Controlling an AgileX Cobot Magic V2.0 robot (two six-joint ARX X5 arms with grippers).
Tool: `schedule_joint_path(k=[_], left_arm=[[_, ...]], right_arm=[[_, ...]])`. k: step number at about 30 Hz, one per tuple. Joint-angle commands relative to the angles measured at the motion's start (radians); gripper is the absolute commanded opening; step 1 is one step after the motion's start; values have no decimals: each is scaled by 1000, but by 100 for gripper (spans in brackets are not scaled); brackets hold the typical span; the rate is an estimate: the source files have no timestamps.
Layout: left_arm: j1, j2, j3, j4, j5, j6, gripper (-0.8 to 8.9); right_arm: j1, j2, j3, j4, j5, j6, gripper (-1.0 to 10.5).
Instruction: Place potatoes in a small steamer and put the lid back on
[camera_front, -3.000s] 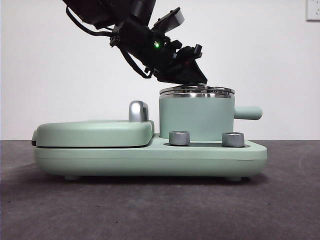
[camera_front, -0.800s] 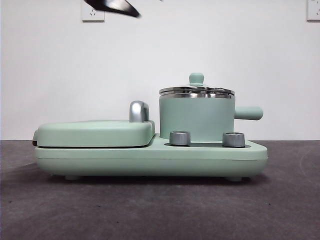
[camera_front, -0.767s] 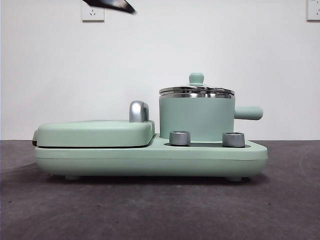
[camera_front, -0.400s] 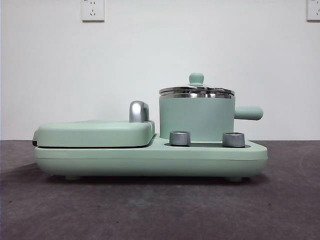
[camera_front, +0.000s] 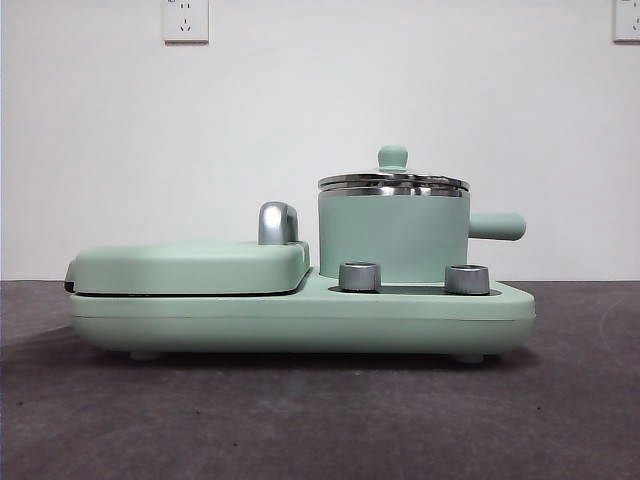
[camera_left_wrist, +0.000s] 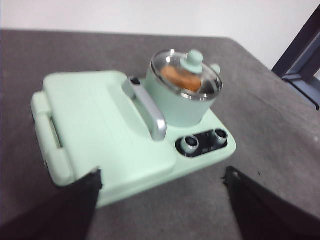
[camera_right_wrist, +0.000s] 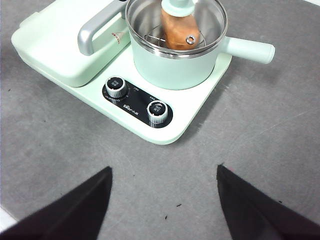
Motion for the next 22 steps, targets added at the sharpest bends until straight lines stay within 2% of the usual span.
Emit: schedule_joint_path(k=[1,2,5,18,19,20,22], left_arm=[[1,-13,8,-12,3,-7,34],[1,-17,9,-9,2,-5,7],[1,-17,9,-17,2,-15,7],[1,-17,8,-8,2,-11,8],[1,-18,8,-13,1,6,7],[1,-23,3,-3,-3,65,8],[11,-65,-58,70,-28,105,8]], right_arm=[[5,3,11,13,-2,5,3],[5,4,11,25,-4,6,21],[5,3,11,16,-27,11,20],[5,-12,11,28,-27,10,20],[5,-12,11,28,-27,10,20],[5,-12,11,28,-27,10,20],[5,-12,11,28,-27,10,20]])
